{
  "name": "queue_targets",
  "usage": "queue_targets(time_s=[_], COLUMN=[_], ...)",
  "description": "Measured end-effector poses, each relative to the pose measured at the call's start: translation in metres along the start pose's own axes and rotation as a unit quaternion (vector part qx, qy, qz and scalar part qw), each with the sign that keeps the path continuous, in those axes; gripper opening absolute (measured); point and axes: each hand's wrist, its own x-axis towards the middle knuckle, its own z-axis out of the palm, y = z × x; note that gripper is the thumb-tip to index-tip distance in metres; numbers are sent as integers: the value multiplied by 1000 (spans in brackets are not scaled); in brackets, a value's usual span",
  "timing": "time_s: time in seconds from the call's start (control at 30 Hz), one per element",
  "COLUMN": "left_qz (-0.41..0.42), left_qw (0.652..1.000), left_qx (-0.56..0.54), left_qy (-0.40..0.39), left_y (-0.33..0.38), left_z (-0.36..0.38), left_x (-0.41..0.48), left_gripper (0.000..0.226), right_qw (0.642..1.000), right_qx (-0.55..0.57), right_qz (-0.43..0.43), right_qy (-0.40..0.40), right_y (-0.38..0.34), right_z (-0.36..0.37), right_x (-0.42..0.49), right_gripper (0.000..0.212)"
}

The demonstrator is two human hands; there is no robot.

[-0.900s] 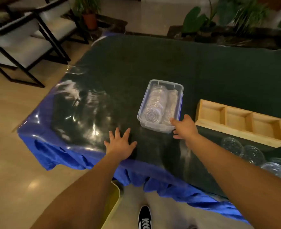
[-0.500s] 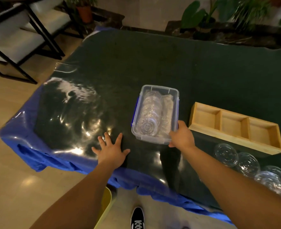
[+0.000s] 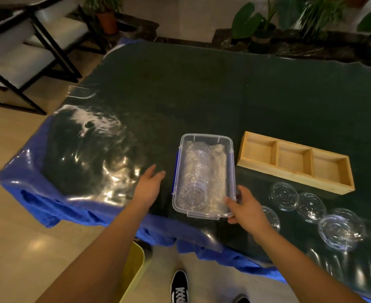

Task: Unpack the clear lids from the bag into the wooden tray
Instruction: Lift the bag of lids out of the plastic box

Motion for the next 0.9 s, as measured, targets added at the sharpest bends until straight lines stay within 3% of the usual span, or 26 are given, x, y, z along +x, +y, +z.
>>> queue_targets(time_s=[0.1, 0.17, 0.27, 0.33, 0.43, 0.5, 0.6, 0.73, 0.9], left_qz=[12, 11, 53, 75, 82, 80, 80, 88, 95], left_qw=[995, 992, 994, 993, 991, 992, 994, 995, 995], left_qx=[-94, -111, -86, -87, -107, -99, -76, -50, -42], left_qy=[-27, -63, -42, -28, -20, -11, -4, -1, -6], left_y=[13, 15, 14, 11, 7, 7, 8, 7, 4], left_z=[29, 46, 56, 59, 61, 62, 62, 63, 62], left_x=[-29, -40, -43, -46, -46, -46, -46, -43, -42], left_gripper=[63, 63, 52, 49, 49, 49, 50, 50, 50], right_qw=[982, 960, 939, 921, 895, 916, 964, 979, 974], right_qx=[-153, -197, -247, -349, -446, -395, -195, -98, -18], right_qz=[-44, -129, -204, -161, -21, 63, 157, 180, 221], right_qy=[98, 153, 126, 59, 2, -34, -90, -19, -50], right_y=[-5, -17, -40, -54, -74, -83, -82, -72, -73], right_z=[-12, -16, -12, -2, 12, 24, 38, 41, 35], right_x=[-4, -8, -6, -1, 10, 19, 28, 32, 38], right_gripper=[54, 45, 30, 27, 24, 24, 9, 15, 17])
